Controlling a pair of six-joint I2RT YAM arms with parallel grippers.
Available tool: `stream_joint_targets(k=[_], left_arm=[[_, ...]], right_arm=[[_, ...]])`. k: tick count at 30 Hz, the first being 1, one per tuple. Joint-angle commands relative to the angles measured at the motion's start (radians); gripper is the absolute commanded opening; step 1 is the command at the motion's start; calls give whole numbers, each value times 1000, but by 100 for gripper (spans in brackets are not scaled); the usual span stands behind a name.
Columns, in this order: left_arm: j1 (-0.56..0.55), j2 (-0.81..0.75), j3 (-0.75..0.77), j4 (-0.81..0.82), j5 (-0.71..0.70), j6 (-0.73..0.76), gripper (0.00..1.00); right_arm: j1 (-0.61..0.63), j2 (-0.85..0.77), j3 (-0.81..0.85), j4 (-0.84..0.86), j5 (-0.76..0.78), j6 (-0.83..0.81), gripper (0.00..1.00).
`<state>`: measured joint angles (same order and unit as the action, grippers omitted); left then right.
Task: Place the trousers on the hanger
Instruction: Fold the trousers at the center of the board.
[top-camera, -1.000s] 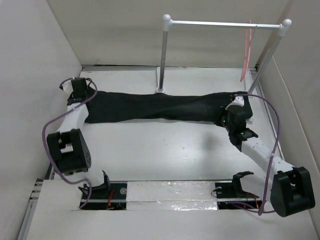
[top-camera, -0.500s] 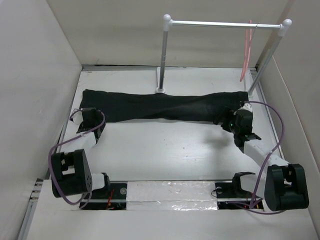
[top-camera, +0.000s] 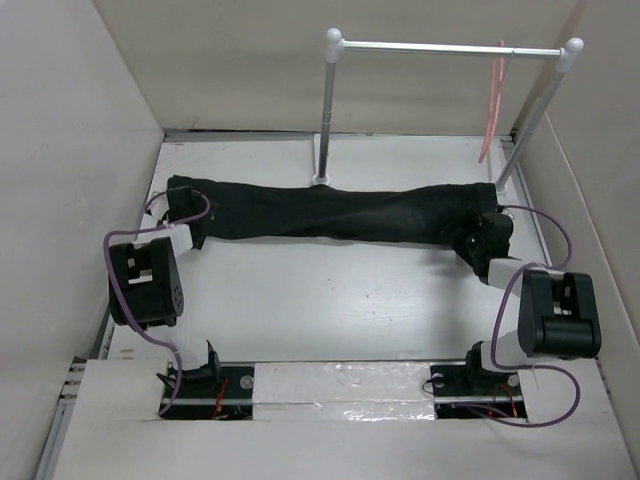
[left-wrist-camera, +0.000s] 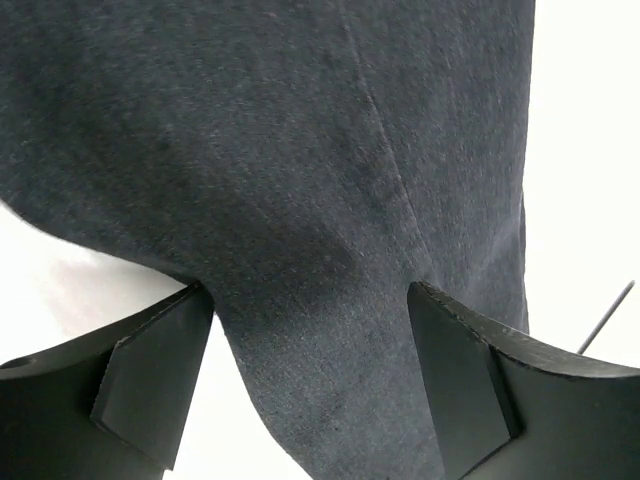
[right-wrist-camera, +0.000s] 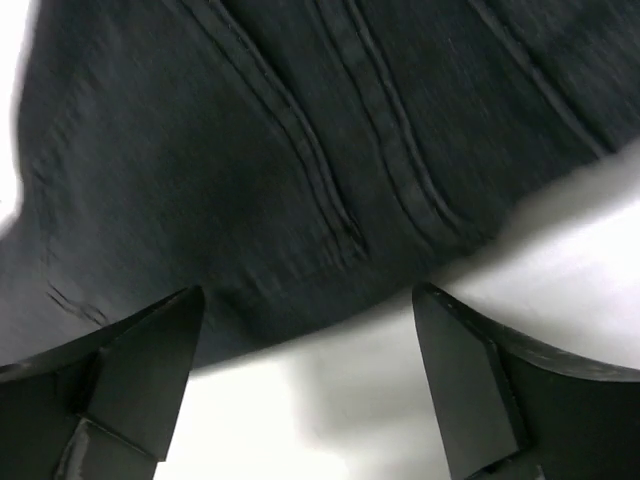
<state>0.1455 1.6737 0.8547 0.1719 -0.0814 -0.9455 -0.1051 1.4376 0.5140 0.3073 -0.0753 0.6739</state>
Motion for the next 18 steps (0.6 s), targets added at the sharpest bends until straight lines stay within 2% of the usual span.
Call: stream_joint_targets(k=[1, 4, 5, 6, 8, 9, 10, 11, 12, 13, 14, 18], left_arm=[[3, 47, 23, -25, 14, -30, 77], [-6, 70, 35, -23, -15, -32, 62], [-6, 73, 35, -22, -20, -35, 53], [-6, 73, 41, -22, -35, -33, 50], [-6, 81, 52, -28, -49, -29, 42], [-6, 86, 69, -32, -60, -18, 38], [-6, 90, 75, -37, -63, -9, 29], [-6, 99, 84, -35, -61, -1, 15], [-6, 103, 104, -41, -64, 1, 7], [-6, 104, 112, -57, -69, 10, 0], [3, 104, 122, -69, -80, 14, 0], [15, 77, 132, -120, -168, 37, 0]], right_arm=[[-11, 63, 30, 108, -53, 70, 89], [-21, 75, 46, 112, -14, 95, 70], [-21, 79, 50, 113, -5, 98, 64], [-21, 86, 54, 118, 2, 99, 51], [-30, 110, 63, 134, -7, 104, 42], [-42, 119, 66, 141, -15, 104, 31], [-42, 138, 67, 157, -24, 104, 25], [-54, 145, 67, 168, -33, 101, 18], [-65, 147, 63, 176, -53, 99, 8], [-65, 144, 57, 191, -58, 98, 4], [-65, 126, 49, 193, -58, 89, 0], [-55, 25, -5, 151, 0, 58, 0]])
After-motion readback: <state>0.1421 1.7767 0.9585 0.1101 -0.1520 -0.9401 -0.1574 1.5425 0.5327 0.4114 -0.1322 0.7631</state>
